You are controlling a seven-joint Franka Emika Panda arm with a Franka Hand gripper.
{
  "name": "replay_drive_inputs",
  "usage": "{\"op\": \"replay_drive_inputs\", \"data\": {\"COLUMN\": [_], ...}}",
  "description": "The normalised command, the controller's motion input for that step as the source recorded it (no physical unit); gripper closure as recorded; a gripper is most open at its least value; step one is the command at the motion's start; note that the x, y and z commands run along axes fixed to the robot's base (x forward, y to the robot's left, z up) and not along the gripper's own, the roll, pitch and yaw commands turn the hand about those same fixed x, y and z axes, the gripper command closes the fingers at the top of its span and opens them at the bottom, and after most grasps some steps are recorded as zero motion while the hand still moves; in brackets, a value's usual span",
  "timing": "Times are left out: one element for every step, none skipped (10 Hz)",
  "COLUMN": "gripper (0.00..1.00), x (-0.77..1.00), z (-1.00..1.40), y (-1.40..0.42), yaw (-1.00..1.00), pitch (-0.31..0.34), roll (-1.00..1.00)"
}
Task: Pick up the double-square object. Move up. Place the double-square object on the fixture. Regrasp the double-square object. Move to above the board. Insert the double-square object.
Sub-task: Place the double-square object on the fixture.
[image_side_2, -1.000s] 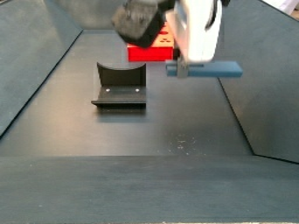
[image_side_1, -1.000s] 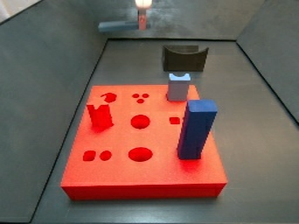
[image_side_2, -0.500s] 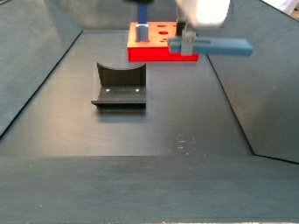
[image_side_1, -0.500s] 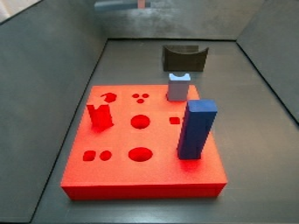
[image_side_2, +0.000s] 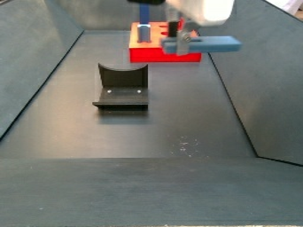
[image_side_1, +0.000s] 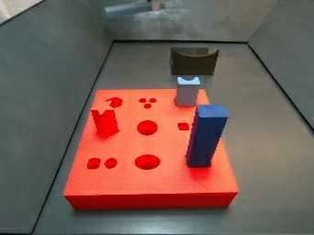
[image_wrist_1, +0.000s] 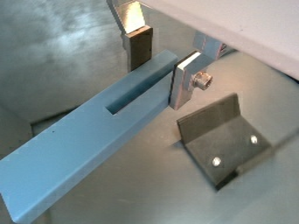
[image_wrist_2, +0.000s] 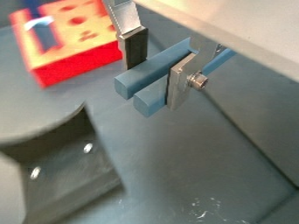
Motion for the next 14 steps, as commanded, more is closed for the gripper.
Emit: {"op": "replay_drive_inputs", "data": {"gripper": [1.00, 1.00, 1.00, 1.00, 1.00, 1.00, 1.00, 1.00, 1.00, 1.00, 1.00, 1.00, 1.00, 1.00], "x": [1.00, 0.98, 0.80, 0.67, 0.54, 0.42, 0.25, 0.14, 0.04, 0.03, 0.03, 0.65, 0.63, 0.45], "z": [-0.15, -0.13, -0.09, -0.06, -0.05, -0.04, -0.03, -0.03, 0.00, 0.00, 0.00, 0.52, 0.51, 0.31], "y": [-0.02, -0.01, -0.01, -0.01, 0.00, -0.01, 0.00, 0.00, 0.00, 0.00, 0.00, -0.21, -0.20, -0.07], "yaw": [1.00, 1.00, 1.00, 1.00, 1.00, 1.00, 1.00, 1.00, 1.00, 1.00, 1.00, 1.00, 0.89, 0.79], "pitch": [-0.044, -0.044, -0.044, -0.044, -0.043, -0.040, -0.036, -0.032, -0.033, -0.036, -0.038, 0.176, 0.182, 0.242], "roll": [0.00, 0.00, 0.00, -0.01, -0.01, -0.01, -0.02, -0.02, -0.03, -0.03, -0.03, -1.00, -1.00, -1.00]}}
